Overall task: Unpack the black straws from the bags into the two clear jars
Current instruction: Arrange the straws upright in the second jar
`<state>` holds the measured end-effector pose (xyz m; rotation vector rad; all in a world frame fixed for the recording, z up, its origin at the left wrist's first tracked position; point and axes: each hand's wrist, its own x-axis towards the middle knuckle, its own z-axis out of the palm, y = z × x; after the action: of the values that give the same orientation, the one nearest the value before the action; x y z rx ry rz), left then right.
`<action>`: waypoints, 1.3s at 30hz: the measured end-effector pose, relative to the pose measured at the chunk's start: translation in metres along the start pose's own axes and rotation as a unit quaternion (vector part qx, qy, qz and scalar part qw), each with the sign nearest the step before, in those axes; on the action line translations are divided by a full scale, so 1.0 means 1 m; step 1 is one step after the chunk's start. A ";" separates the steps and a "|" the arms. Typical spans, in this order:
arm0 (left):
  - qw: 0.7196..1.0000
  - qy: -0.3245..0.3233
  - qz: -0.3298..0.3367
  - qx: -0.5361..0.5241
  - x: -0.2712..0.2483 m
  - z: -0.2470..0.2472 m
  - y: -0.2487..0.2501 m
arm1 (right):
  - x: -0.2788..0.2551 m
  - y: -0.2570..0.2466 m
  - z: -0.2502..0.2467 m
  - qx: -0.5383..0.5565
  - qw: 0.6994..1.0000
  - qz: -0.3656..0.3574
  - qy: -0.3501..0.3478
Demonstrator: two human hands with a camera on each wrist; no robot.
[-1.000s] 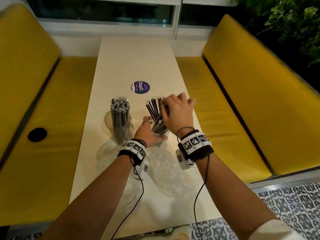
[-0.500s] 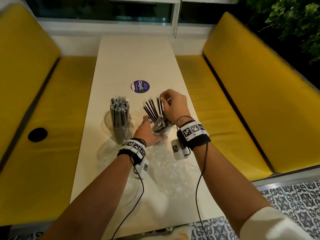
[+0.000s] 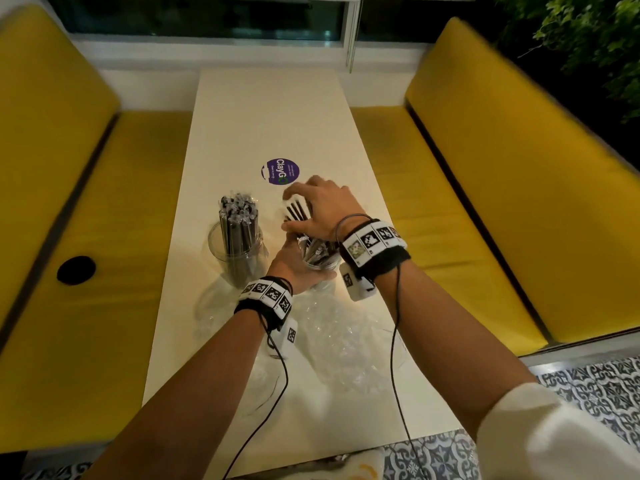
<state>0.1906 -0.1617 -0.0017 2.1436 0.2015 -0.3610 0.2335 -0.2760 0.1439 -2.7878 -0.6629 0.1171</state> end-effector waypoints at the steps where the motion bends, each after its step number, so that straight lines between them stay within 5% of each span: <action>1: 1.000 0.000 0.004 -0.008 0.003 0.002 -0.003 | 0.001 -0.002 0.000 0.035 0.999 -0.008 0.009; 4: 1.000 -0.003 0.000 -0.006 -0.005 -0.003 0.004 | -0.005 0.005 -0.006 0.171 0.974 0.029 0.146; 7: 0.999 0.013 0.023 0.024 -0.012 -0.006 0.010 | -0.023 0.021 -0.007 0.295 0.909 0.116 0.271; 11: 0.999 0.015 0.033 0.028 -0.013 -0.006 0.010 | -0.036 0.030 0.008 0.187 0.961 0.147 0.138; 15: 0.999 0.015 0.038 0.021 -0.012 -0.008 0.008 | -0.051 0.025 0.004 0.231 0.933 0.144 0.235; 21: 0.999 0.011 0.043 0.002 -0.013 -0.005 0.008 | -0.068 0.007 0.032 0.180 0.968 0.055 0.168; 25: 0.999 0.004 0.033 -0.010 -0.013 -0.008 0.007 | -0.060 0.014 0.032 0.215 0.932 0.080 0.282; 29: 0.999 0.004 0.032 -0.009 -0.014 -0.007 0.009 | -0.064 0.018 0.037 0.112 0.966 0.104 0.208; 34: 0.999 0.009 0.029 -0.018 -0.016 -0.008 0.010 | -0.056 0.019 0.025 0.086 0.951 0.097 0.279; 37: 0.999 0.006 0.028 -0.025 -0.017 -0.008 0.010 | -0.037 0.023 0.028 0.148 0.964 0.084 0.206; 39: 0.999 0.006 0.029 -0.022 -0.018 -0.008 0.011 | -0.027 0.024 0.028 0.218 0.946 0.080 0.224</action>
<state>0.1783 -0.1614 0.0164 2.1042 0.1527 -0.3076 0.2153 -0.3019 0.1113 -2.3128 -0.2553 -0.2972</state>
